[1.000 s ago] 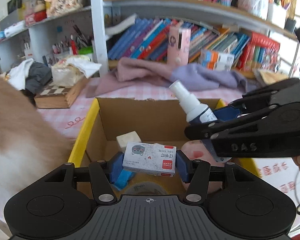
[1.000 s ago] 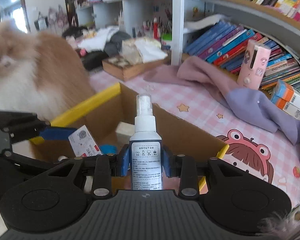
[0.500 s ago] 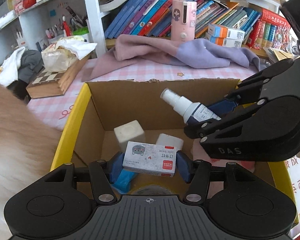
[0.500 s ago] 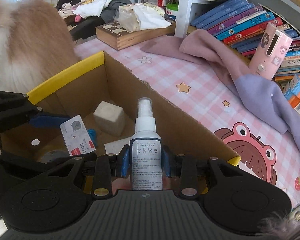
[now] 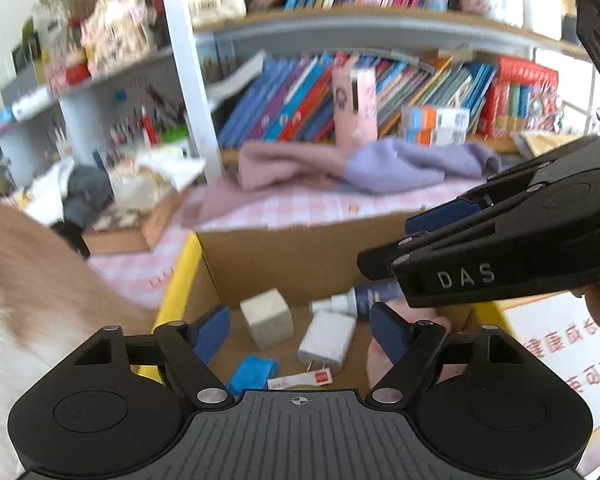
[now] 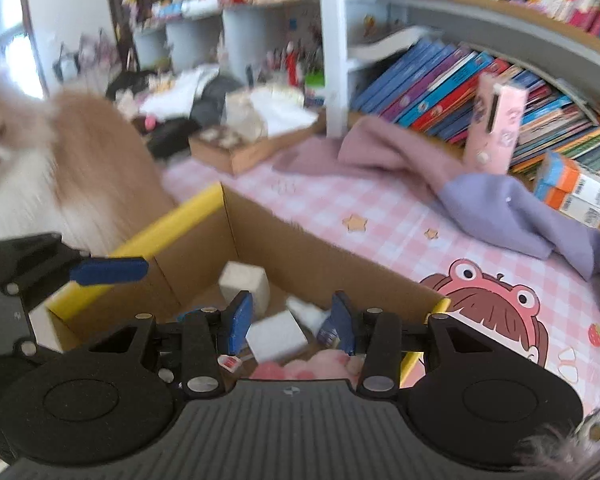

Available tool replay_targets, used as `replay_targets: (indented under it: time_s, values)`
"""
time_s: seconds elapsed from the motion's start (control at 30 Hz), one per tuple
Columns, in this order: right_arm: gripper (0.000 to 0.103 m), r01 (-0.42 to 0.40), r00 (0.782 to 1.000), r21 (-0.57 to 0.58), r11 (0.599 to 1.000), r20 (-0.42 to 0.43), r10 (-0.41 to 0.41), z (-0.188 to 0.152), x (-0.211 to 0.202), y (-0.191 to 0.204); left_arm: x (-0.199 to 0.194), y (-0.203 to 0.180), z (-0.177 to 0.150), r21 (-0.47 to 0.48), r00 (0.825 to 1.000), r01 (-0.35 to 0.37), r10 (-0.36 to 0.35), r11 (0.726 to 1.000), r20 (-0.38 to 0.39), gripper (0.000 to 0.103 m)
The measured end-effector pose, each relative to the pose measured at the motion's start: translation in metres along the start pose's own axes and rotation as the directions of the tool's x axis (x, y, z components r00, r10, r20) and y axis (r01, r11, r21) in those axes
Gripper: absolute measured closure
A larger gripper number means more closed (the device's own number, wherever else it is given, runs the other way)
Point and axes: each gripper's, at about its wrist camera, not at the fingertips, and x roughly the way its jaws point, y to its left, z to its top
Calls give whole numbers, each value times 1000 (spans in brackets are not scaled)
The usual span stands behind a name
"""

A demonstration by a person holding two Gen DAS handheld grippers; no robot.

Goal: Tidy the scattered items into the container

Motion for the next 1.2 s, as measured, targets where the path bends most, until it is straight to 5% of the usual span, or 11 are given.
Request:
replay_targets:
  time_s: [0.33, 0.57, 1.2]
  values:
    - [61, 114, 972, 77, 991, 196, -127, -24, -82, 14, -78, -2, -10, -52, 985, 6, 3, 999, 172, 19]
    - [61, 194, 945, 91, 977, 250, -211, -62, -127, 36, -115, 1, -35, -109, 979, 18, 4, 994, 203, 16]
    - [61, 354, 918, 131, 926, 143, -371, -196, -184, 94, -162, -28, -118, -79, 991, 22, -11, 997, 135, 14]
